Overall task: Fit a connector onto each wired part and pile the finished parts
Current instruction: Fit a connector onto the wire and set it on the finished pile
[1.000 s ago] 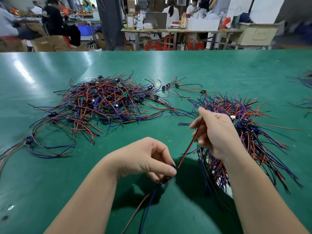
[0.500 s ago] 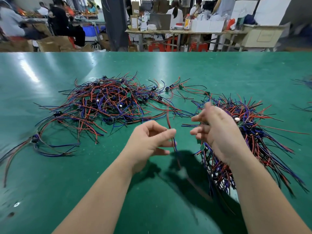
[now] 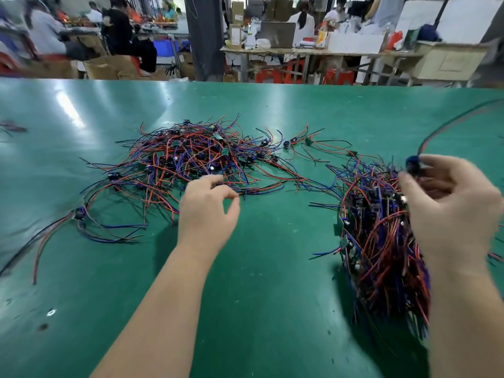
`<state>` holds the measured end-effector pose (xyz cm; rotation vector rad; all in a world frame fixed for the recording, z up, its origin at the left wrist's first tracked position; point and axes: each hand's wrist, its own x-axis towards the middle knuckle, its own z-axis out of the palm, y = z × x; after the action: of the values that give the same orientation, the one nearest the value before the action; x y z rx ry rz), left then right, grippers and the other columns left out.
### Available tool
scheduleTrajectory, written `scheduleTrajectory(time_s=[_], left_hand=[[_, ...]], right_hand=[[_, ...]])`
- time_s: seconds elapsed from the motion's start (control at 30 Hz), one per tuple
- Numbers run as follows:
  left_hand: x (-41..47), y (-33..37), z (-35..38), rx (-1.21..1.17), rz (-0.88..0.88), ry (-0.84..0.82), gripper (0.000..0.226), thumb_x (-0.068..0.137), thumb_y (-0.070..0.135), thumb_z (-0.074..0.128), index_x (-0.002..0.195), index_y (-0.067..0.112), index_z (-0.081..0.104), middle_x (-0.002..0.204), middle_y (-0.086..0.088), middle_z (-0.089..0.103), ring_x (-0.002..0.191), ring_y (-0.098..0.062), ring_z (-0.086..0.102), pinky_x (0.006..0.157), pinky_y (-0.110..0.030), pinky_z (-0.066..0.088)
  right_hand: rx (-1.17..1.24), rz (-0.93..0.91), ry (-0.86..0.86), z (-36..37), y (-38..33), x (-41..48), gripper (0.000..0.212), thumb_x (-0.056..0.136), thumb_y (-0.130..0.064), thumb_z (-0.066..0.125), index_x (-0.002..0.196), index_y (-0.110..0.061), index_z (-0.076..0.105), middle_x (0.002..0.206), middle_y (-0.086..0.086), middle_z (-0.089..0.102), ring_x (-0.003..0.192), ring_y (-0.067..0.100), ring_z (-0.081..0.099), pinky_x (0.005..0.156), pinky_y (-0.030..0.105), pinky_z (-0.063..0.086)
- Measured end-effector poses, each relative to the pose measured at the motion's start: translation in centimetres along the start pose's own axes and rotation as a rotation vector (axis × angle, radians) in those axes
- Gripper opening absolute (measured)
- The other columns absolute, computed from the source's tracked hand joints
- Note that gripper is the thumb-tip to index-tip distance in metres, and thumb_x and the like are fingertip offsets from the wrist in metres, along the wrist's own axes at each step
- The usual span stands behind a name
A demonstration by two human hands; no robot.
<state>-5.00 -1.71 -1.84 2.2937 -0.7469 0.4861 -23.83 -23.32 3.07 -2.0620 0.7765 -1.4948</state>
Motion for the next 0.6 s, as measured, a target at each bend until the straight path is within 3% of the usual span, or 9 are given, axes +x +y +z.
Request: scheduleTrajectory(time_s=[0.1,0.2,0.3,0.43,0.53,0.6], left_hand=[[0.3,-1.9,0.1,0.175,-0.202,-0.079,0.023,0.084,0.028,0.064,0.106,0.028,0.069,0.149,-0.008,0.036,0.139,-0.026,0.023,0.112,-0.041,0.017],[0.4,-3.2,0.2,0.27,-0.501,-0.251,0.038,0.088,0.039,0.057,0.126,0.036,0.055,0.156,-0.018,0.015,0.144,-0.034,0.006,0.115,-0.048,0.007],[0.7,-4.0,0.1,0.308,-0.57,-0.268,0.034,0.094,0.031,0.051,0.127,0.031,0.056,0.141,-0.018,0.04,0.131,-0.037,0.03,0.107,-0.045,0.026],[1.1,-4.7,-0.4,0.28,-0.536,-0.156,0.033,0.089,0.011,0.05,0.112,0.026,0.069,0.113,-0.007,0.064,0.106,-0.031,0.055,0.091,-0.038,0.037],[0.9,-4.5,-0.3,0.311,-0.542,-0.103,0.029,0.09,0.029,0.053,0.118,0.029,0.062,0.112,-0.005,0.066,0.106,-0.03,0.055,0.092,-0.039,0.035],[0.6,-4.6,-0.1,0.376,-0.541,-0.111,0.039,0.089,0.045,0.054,0.126,0.032,0.055,0.116,-0.008,0.062,0.111,-0.032,0.051,0.093,-0.041,0.032]], right_hand=[[-0.226,0.043,-0.065,-0.1,0.8,0.1,0.03,0.082,-0.025,0.068,0.11,-0.016,0.067,0.097,0.012,0.066,0.086,0.03,0.061,0.087,0.041,0.047],[-0.19,0.025,-0.075,0.4,0.1,-0.3,0.027,0.084,-0.019,0.064,0.11,-0.013,0.067,0.099,0.012,0.064,0.085,0.025,0.058,0.086,0.031,0.041],[-0.144,-0.003,-0.117,1.0,-0.6,-0.8,0.023,0.083,-0.014,0.062,0.106,-0.013,0.068,0.091,0.002,0.059,0.08,0.016,0.052,0.077,0.017,0.033],[-0.091,-0.032,-0.149,1.6,-1.2,-1.5,0.022,0.083,-0.007,0.063,0.103,-0.013,0.069,0.089,0.0,0.059,0.079,0.018,0.057,0.081,0.027,0.043],[-0.049,-0.028,-0.173,1.9,-1.5,-1.8,0.021,0.082,-0.006,0.062,0.099,-0.015,0.07,0.085,-0.001,0.062,0.073,0.011,0.055,0.076,0.02,0.04],[-0.031,-0.024,-0.193,2.0,-1.6,-2.0,0.02,0.083,-0.005,0.062,0.098,-0.014,0.07,0.085,-0.001,0.063,0.071,0.009,0.052,0.074,0.018,0.039]])
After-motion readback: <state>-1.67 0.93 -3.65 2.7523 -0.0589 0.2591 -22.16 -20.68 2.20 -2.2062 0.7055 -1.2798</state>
